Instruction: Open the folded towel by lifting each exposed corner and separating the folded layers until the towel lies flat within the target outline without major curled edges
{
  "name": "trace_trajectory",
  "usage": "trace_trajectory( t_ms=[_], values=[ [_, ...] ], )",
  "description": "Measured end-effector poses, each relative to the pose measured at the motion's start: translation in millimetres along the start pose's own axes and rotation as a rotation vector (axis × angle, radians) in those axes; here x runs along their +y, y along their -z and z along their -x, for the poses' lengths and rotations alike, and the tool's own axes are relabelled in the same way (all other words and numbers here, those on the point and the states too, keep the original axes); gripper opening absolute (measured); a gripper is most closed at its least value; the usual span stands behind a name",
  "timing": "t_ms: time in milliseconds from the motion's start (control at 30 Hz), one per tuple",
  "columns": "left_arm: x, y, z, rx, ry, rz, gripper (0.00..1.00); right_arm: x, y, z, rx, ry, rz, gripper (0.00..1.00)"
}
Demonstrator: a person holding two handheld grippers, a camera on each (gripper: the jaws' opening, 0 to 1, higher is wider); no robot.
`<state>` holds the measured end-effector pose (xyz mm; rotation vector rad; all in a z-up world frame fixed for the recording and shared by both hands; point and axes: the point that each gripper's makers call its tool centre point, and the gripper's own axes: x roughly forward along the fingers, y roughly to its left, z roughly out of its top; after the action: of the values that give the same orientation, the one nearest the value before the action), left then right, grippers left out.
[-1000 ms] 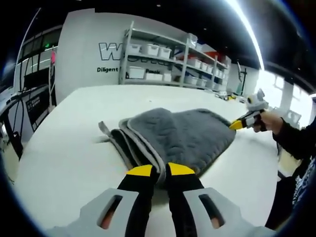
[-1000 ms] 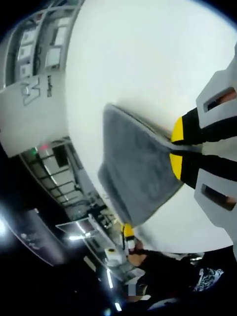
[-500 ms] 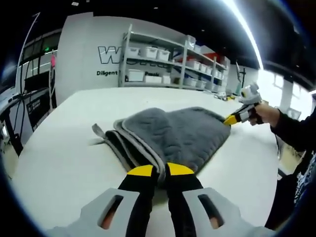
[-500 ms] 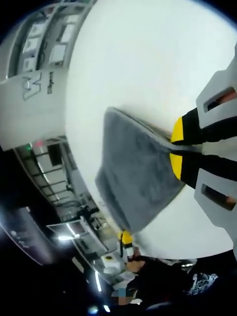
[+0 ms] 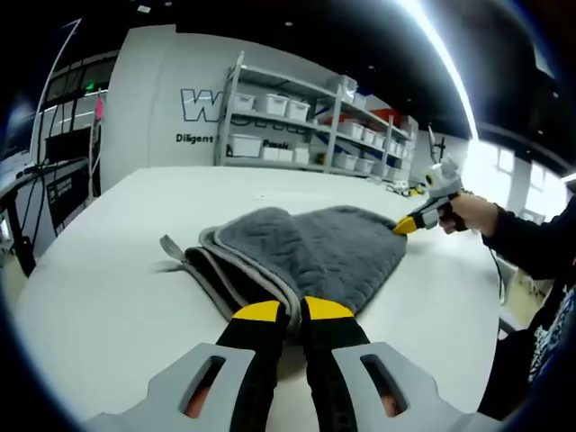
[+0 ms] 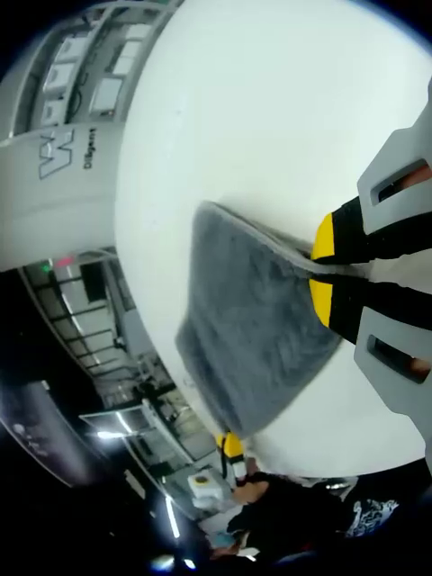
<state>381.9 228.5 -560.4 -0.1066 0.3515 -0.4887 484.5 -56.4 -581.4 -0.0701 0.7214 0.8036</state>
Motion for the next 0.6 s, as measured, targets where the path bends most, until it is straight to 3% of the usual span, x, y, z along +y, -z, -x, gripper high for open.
trace_trajectory(
  t_ms=[600],
  values=[
    [-25.7, -3.6, 6.1, -0.053, 0.001, -0.038, 0.07, -24.5, -19.4, -16.6, 0.047, 0.038, 0.049, 0.02]
  ],
)
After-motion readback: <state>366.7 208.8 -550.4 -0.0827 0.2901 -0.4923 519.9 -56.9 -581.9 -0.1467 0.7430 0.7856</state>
